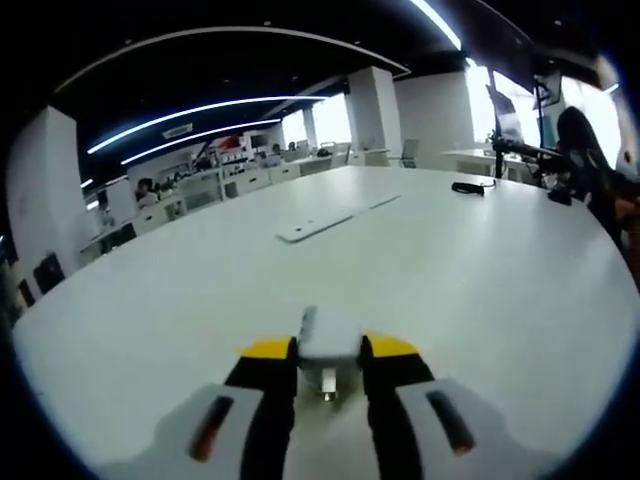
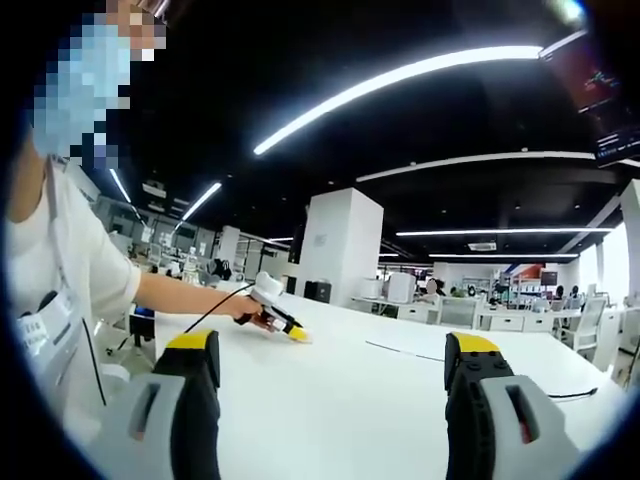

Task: Plug the desk Type‑C cable into the charger adapter.

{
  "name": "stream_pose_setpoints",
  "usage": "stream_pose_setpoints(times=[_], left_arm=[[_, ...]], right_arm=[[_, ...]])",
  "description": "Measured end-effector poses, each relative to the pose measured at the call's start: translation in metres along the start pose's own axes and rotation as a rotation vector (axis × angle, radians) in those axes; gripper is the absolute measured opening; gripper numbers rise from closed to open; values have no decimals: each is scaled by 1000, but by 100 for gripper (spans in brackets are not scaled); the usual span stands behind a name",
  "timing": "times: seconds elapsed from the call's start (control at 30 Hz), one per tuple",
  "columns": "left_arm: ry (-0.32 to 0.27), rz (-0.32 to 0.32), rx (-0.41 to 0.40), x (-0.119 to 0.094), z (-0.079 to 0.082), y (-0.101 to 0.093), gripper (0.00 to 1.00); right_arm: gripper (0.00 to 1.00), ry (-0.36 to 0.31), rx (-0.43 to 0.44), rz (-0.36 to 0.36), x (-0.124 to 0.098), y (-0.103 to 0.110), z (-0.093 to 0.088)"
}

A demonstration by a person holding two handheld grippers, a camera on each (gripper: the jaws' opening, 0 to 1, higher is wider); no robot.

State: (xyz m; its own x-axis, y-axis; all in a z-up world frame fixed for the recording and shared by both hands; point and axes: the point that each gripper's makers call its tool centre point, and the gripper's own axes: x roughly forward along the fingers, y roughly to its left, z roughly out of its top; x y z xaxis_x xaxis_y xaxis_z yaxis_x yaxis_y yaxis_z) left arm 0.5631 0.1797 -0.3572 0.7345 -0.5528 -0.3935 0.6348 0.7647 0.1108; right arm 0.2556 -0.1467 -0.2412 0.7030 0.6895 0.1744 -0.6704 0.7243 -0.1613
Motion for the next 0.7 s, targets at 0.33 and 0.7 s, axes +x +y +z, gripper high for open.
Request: stream_pose_setpoints(times=[0.33, 0.7], left_arm=[[3, -30, 5, -5, -1, -8, 25], [-2, -76, 19, -14, -3, -18, 25]], right_arm=[[95, 22, 11, 2, 5, -1, -8], [95, 51, 23, 1, 10, -4, -19]])
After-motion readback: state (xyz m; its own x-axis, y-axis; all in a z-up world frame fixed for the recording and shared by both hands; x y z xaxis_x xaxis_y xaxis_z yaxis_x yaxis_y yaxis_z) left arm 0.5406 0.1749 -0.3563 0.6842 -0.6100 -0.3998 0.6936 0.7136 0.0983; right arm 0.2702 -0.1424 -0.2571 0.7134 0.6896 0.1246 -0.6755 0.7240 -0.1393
